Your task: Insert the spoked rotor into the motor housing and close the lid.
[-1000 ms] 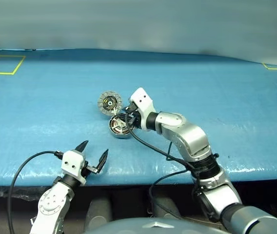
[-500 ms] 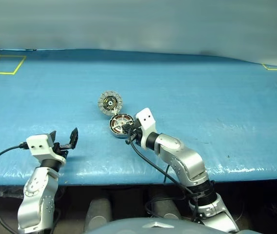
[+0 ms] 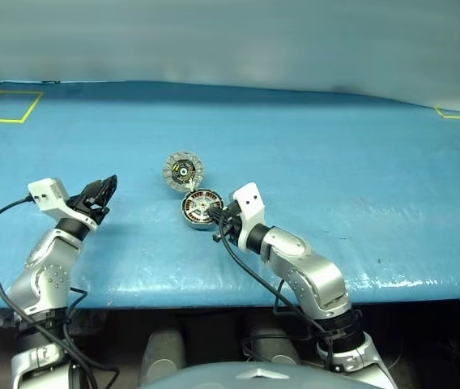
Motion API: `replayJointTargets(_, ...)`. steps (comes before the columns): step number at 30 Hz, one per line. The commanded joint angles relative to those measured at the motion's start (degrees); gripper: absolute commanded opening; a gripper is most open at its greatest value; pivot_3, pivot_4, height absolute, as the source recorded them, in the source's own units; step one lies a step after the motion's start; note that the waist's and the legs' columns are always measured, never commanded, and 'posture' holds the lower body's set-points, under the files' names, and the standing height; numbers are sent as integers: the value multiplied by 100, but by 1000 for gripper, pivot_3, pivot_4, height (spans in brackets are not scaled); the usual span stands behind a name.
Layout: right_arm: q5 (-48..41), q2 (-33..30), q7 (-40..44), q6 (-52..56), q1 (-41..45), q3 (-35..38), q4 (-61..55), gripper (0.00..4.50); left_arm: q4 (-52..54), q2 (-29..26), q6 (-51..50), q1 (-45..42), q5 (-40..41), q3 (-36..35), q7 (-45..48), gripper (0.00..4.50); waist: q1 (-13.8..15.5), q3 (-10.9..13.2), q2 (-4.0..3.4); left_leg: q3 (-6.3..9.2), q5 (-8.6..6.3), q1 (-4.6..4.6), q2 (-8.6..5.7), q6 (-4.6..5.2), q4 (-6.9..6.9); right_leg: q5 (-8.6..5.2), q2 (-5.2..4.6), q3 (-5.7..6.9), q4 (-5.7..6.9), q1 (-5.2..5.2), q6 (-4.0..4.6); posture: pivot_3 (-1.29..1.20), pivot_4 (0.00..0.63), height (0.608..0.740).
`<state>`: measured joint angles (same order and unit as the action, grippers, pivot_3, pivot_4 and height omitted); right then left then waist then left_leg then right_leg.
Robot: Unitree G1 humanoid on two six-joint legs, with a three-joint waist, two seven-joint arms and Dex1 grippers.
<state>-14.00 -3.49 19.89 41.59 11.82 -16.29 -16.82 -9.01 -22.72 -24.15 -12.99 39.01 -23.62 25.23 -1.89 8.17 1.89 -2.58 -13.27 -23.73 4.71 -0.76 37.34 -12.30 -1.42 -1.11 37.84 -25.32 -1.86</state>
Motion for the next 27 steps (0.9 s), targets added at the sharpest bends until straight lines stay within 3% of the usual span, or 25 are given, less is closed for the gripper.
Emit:
replayJointTargets(1,-105,43,-22,-93,-22,67,-355,0,-581,-227,240,-486,-473,243,172,1190,0,0,0,0,0,0,0,0,0,0,0,-1,-2,0,0,0,150,740)
replayJointTargets(5,-202,42,24,-111,-127,48,-448,0,-1387,-423,558,-1007,-1219,795,431,25,8,0,2,-1,0,-2,-2,0,-2,2,-1,-1,-4,0,1,0,150,740)
replayJointTargets(17,-281,88,-118,-132,-468,16,-705,0,-3754,-530,2191,-2504,-2960,1998,1146,25,30,1,5,-1,0,-7,-2,0,-9,32,0,1,-5,-6,-4,0,150,740)
replayJointTargets(27,-320,138,-331,-104,-586,154,-829,0,-4477,-476,4138,-3166,-3973,2777,1749,25,50,1,5,-1,0,-10,-2,0,-7,34,-1,2,-5,-6,-5,0,150,740)
